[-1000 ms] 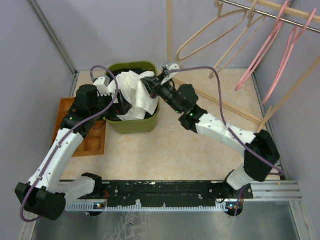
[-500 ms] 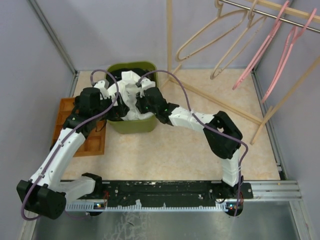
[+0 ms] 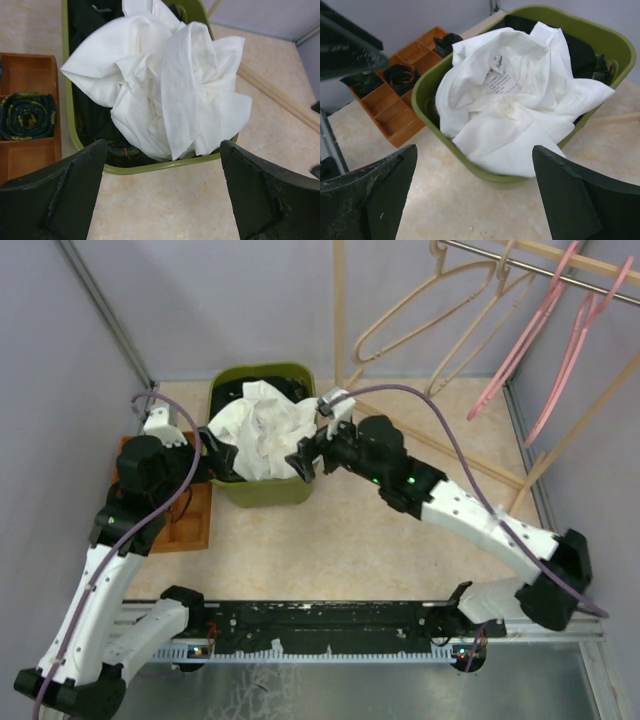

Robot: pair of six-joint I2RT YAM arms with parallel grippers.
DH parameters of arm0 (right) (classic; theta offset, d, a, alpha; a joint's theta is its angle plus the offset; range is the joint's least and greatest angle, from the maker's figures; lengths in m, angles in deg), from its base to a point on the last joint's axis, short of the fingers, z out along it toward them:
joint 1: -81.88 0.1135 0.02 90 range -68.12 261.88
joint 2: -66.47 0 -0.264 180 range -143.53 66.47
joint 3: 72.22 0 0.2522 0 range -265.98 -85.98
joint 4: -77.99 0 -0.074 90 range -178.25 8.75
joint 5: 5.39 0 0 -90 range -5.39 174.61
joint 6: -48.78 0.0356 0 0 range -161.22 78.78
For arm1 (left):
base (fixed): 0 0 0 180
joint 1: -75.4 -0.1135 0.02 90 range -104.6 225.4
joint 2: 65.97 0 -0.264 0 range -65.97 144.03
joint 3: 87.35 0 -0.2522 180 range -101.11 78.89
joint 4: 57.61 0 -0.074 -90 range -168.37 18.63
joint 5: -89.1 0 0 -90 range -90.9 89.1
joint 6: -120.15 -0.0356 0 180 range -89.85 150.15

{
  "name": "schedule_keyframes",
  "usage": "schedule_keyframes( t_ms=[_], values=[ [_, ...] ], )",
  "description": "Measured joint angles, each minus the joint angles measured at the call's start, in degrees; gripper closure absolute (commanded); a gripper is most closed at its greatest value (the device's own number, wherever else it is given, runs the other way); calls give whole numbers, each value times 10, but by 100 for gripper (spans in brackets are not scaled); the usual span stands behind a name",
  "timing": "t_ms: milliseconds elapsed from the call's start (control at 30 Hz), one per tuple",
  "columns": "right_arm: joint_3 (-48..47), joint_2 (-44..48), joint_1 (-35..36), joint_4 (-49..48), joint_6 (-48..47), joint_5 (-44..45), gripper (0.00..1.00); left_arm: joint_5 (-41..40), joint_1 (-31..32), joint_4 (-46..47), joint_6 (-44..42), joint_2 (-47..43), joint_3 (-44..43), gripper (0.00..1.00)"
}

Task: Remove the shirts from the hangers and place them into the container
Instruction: Reset both arms

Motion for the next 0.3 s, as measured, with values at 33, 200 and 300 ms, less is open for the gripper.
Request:
schedule_keyframes(
  t_ms=[33,200,300],
  values=[
    [32,42,0,-10,-3,-8,2,-7,0,0,2,-15,0,1],
    [202,219,3,-28,-3,-18,1,-48,0,-10,16,-78,0,1],
    [315,330,4,3,20,16,1,-69,0,-23,19,-107,1,1]
  ],
)
